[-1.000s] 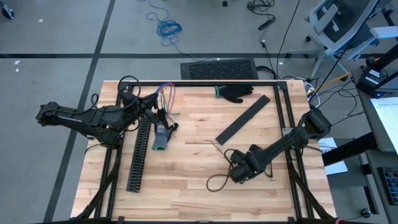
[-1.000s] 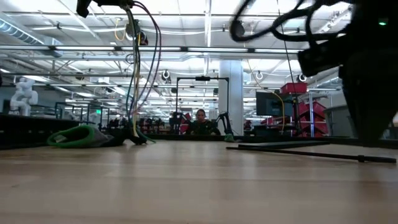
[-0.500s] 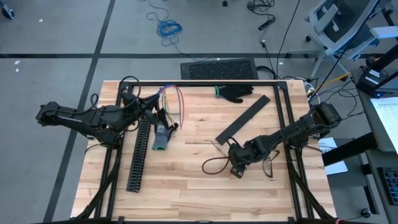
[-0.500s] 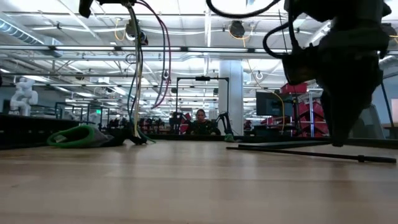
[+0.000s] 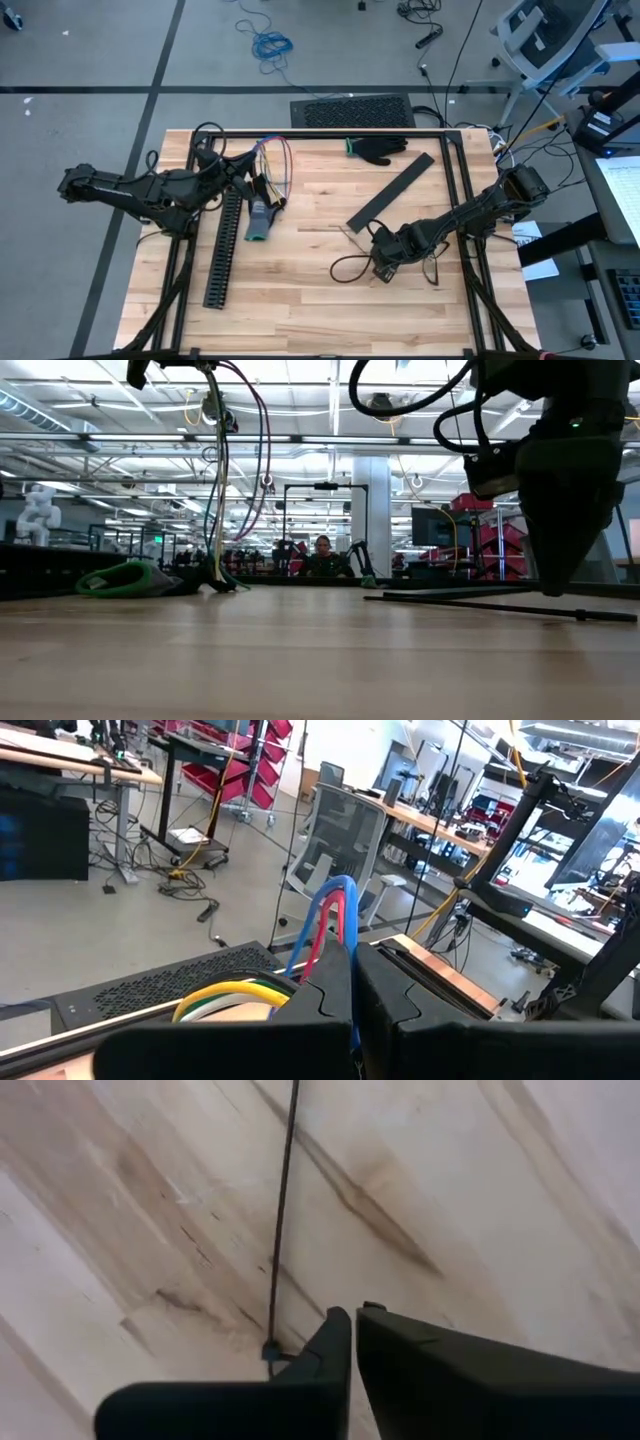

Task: Ziptie cables
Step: Wrap the cable wires with the black zip tie

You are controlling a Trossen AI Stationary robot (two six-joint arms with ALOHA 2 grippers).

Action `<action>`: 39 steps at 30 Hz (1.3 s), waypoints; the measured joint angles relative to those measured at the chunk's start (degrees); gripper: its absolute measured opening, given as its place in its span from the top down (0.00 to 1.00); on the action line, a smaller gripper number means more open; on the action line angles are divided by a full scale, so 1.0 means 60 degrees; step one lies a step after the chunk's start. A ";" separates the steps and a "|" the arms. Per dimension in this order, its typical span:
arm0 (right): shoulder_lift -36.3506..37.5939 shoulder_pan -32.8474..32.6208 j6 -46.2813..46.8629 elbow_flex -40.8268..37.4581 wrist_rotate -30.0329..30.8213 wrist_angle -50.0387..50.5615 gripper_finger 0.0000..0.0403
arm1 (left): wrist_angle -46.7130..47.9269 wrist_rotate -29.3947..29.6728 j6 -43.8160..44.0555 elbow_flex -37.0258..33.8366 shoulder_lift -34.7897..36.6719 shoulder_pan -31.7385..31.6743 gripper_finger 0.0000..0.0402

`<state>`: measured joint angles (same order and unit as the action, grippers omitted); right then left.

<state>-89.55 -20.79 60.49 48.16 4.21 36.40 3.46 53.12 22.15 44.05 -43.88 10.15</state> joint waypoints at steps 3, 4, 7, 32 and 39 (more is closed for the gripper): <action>0.0001 -0.0005 0.0349 0.0000 0.0021 0.0004 0.99 | 0.0015 0.0000 -0.0007 0.0000 0.0000 0.0004 1.00; 0.0003 -0.0038 0.0432 0.0000 0.0053 -0.0003 0.99 | 0.0015 0.0000 -0.0007 0.0000 0.0000 0.0004 1.00; -0.0001 -0.0107 0.0696 0.0000 0.0058 -0.0036 1.00 | 0.0015 -0.0006 -0.0053 0.0000 0.0000 0.0004 0.99; -0.1241 -0.0447 0.2973 -0.0002 0.0018 -0.2904 1.00 | 0.0336 -0.0506 -0.0579 0.0000 0.0000 0.0000 1.00; -0.1287 -0.0271 0.3065 -0.0004 0.0069 -0.4292 1.00 | 0.0342 -0.0514 -0.0576 0.0000 0.0000 0.0004 1.00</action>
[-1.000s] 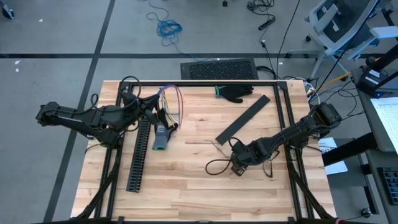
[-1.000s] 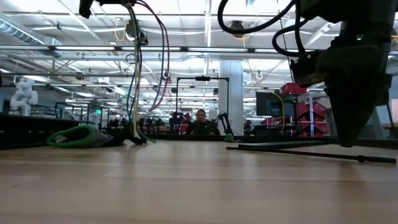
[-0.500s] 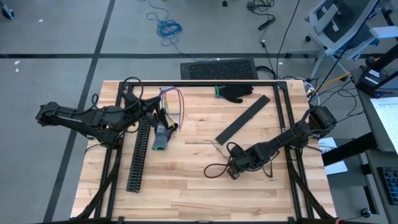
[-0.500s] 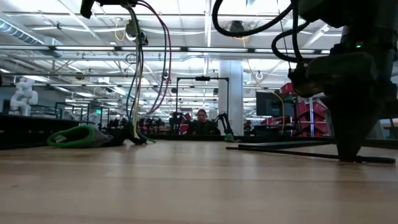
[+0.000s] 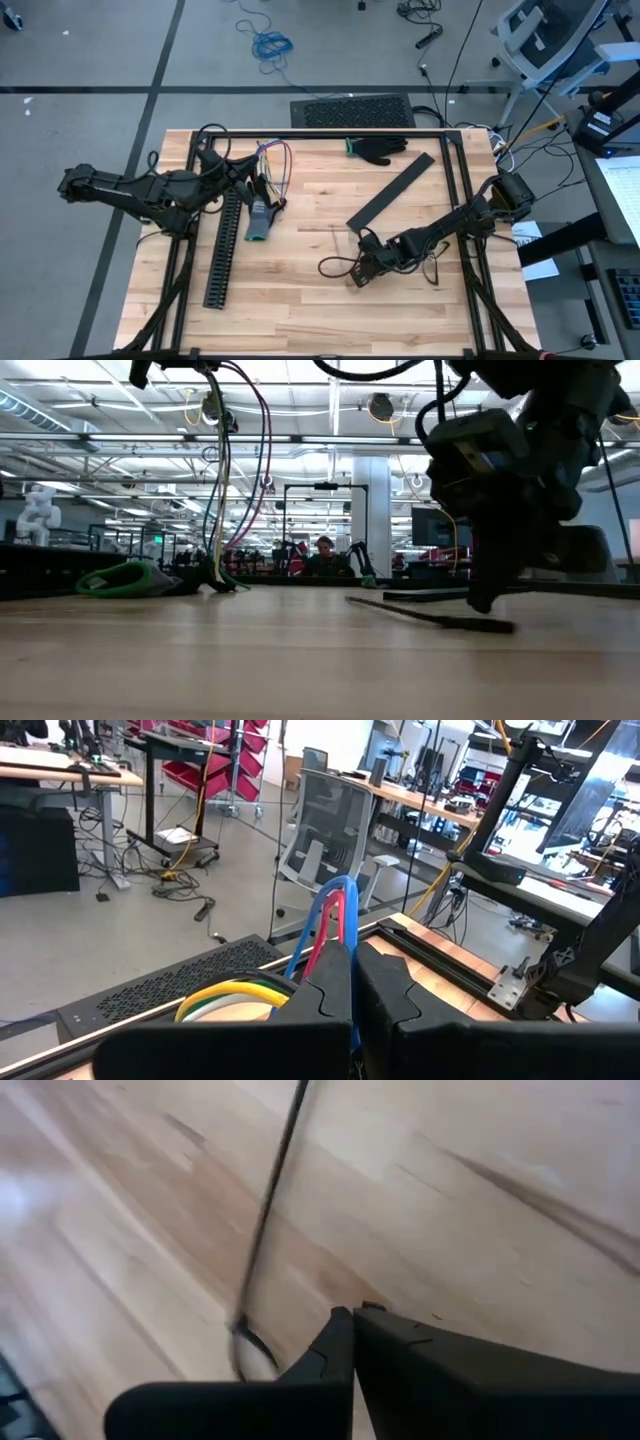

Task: Ziptie cables
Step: Wrap the cable wires with the black zip tie

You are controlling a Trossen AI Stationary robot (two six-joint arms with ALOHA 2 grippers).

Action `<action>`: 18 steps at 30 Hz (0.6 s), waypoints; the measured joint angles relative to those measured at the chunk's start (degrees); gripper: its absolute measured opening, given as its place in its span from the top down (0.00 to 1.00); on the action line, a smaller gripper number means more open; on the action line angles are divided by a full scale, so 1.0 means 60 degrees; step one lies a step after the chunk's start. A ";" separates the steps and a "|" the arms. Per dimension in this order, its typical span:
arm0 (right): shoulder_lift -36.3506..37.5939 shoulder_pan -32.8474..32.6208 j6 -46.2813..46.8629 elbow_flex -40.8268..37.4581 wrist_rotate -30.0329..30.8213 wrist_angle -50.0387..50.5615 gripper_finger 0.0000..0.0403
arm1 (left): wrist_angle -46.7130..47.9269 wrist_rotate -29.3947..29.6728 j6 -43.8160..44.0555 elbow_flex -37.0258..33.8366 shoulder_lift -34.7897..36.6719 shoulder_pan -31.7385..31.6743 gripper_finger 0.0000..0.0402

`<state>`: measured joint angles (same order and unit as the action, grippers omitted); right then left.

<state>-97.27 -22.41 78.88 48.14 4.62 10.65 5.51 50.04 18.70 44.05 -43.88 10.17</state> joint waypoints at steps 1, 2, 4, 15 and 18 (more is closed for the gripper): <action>0.0000 0.0005 0.0016 0.0000 0.0004 -0.0151 1.00 | 0.0004 0.0000 0.0001 0.0000 0.0000 -0.0001 1.00; 0.0004 0.0034 0.0053 0.0000 0.0004 -0.0286 1.00 | 0.0004 0.0000 0.0004 0.0000 0.0000 -0.0002 1.00; 0.0004 0.0057 0.0104 0.0000 0.0008 -0.0500 1.00 | 0.0004 0.0000 0.0004 0.0000 0.0000 -0.0001 1.00; 0.0017 0.0176 -0.0672 0.0000 0.0774 -0.1487 1.00 | 0.0005 -0.1348 0.0287 0.0000 0.0002 0.0036 1.00; 0.0019 0.0178 -0.0938 0.0000 0.0764 -0.1399 1.00 | 0.0132 -0.2292 0.1170 0.0000 -0.0139 0.0264 1.00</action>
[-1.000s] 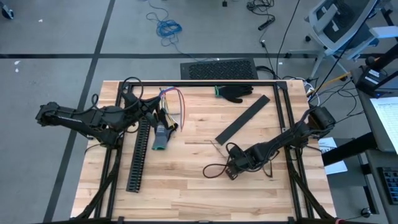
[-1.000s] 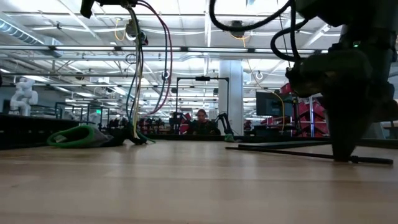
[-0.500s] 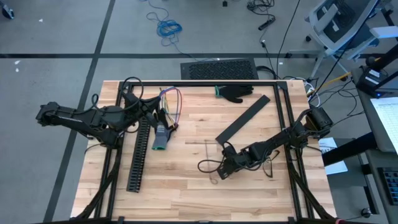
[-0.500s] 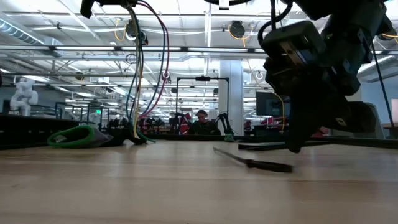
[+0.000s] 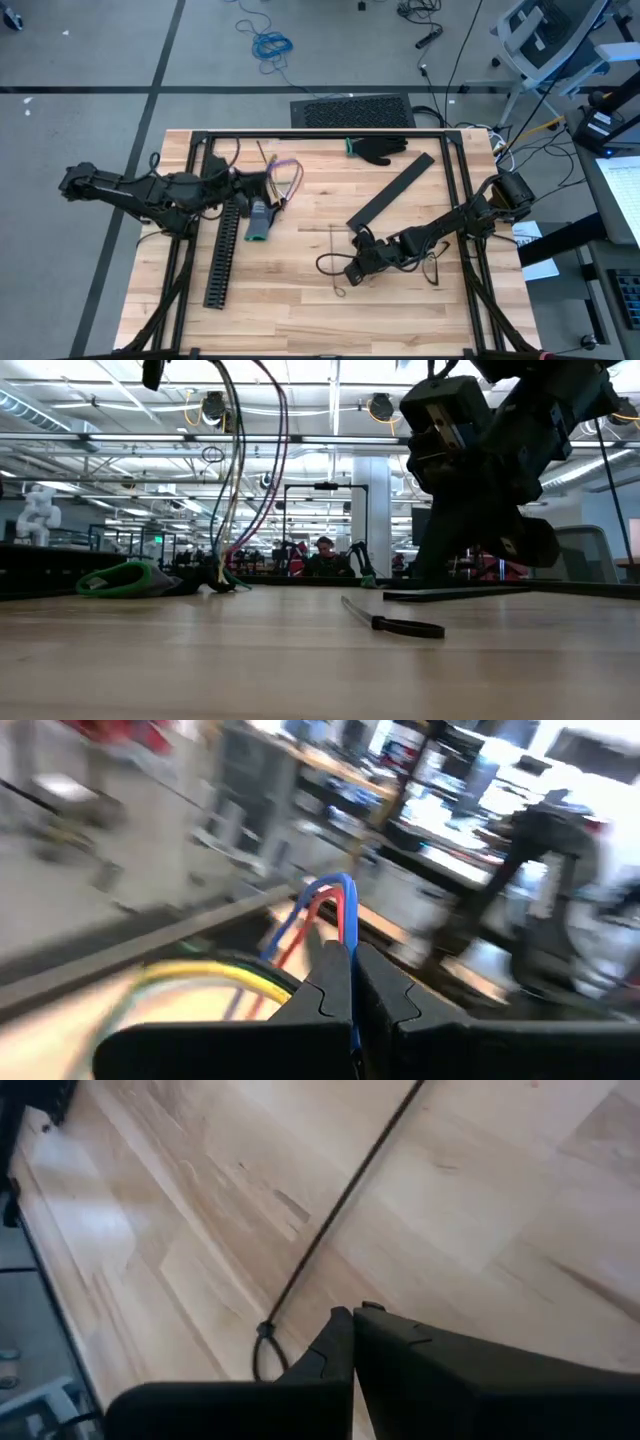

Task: Ziptie cables
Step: Wrap the cable wires with the black zip tie

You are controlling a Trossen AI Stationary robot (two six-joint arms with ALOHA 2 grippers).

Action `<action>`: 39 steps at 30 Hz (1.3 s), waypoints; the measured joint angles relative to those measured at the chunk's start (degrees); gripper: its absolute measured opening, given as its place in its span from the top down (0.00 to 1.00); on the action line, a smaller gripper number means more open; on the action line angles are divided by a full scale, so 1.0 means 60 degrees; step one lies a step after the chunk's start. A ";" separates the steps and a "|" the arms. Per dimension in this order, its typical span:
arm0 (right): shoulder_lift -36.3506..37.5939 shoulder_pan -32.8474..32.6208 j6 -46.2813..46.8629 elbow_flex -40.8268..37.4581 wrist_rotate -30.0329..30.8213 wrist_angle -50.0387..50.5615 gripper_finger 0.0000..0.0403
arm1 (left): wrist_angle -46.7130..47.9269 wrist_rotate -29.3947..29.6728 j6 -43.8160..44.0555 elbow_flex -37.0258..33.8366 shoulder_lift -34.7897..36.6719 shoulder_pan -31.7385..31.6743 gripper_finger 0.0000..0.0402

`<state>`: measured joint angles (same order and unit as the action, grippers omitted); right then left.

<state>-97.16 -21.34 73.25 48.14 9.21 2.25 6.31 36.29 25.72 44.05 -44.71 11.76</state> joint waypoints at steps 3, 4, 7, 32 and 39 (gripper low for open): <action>0.0015 -0.0011 -0.0108 0.0000 -0.0027 0.0519 1.00 | 0.1067 -0.0471 0.0906 0.0000 -0.0147 0.0381 1.00; 0.0033 -0.0028 -0.0116 0.0000 -0.0028 0.0775 1.00 | 0.1688 -0.0484 0.1320 0.0000 -0.0177 0.0496 1.00; 0.0063 -0.0093 -0.0321 0.0000 -0.0039 0.1165 1.00 | 0.3554 -0.0328 0.2963 -0.0004 -0.0182 0.0677 1.00; 0.0142 -0.0149 -0.1857 0.0004 -0.0061 0.2343 1.00 | 0.3554 -0.3837 0.5312 0.0000 -0.4774 0.0828 0.86; 0.0370 -0.0149 -0.1785 0.0004 -0.0049 0.2997 0.98 | 0.2108 -0.3073 0.3508 0.0000 -0.4620 0.0226 0.64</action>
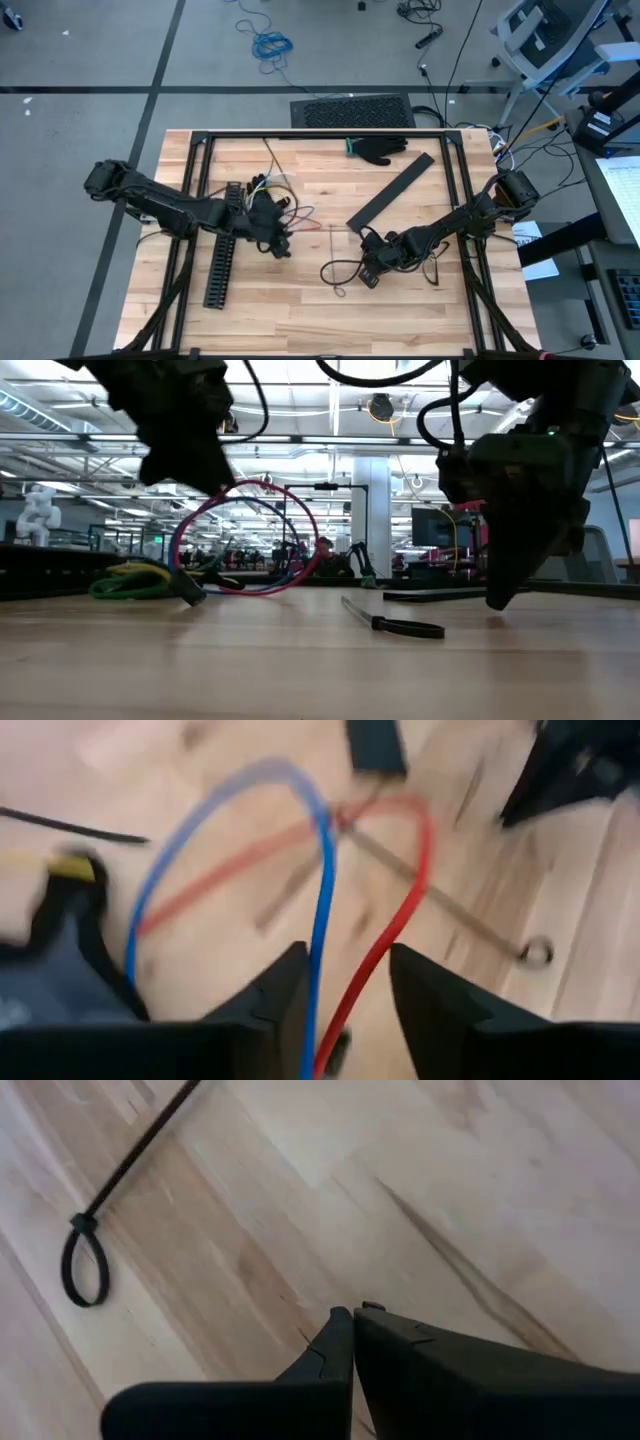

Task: Ziptie cables
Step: Wrap the cable wires with the black zip tie

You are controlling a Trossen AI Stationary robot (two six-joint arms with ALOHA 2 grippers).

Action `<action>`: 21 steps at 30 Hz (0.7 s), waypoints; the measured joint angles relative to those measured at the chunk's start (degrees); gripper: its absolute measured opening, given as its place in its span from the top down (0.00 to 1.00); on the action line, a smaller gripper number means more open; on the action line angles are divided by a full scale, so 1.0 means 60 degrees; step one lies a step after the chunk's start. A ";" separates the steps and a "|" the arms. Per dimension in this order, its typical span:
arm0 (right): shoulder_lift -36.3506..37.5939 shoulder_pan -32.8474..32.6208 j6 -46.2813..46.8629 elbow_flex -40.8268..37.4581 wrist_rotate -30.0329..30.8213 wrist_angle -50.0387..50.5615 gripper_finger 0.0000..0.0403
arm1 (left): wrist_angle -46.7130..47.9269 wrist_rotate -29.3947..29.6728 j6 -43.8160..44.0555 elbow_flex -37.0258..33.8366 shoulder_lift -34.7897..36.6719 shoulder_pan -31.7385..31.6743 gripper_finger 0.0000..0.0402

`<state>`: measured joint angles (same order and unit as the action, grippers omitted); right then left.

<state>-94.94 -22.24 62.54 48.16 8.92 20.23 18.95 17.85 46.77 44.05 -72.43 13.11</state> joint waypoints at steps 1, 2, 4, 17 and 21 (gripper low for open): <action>0.0096 0.0000 -0.0001 0.0000 0.0020 0.0038 0.97 | -0.0171 0.0098 -0.0249 0.0025 0.0128 -0.0119 0.61; 0.0203 0.0000 -0.0015 0.0000 0.0043 0.0050 0.95 | -0.0165 0.0241 -0.0451 0.0093 0.0297 -0.0235 0.59; 0.0474 0.0000 -0.0093 0.0000 0.0067 0.0046 0.91 | -0.0111 0.0592 -0.0947 0.0293 0.0677 -0.0523 0.54; 0.0067 0.0399 -0.2307 0.0179 0.0970 -0.5443 0.52 | 0.1280 0.3081 -0.4358 0.2087 0.4905 -0.1433 0.46; -0.1302 0.1048 -0.3114 0.1508 0.0774 -0.5618 0.44 | 0.1242 0.3717 -0.4132 0.2087 0.6353 -0.1433 0.46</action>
<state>-102.76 -15.95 43.86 57.21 13.56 -13.48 26.40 40.15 21.97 56.58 -34.31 4.51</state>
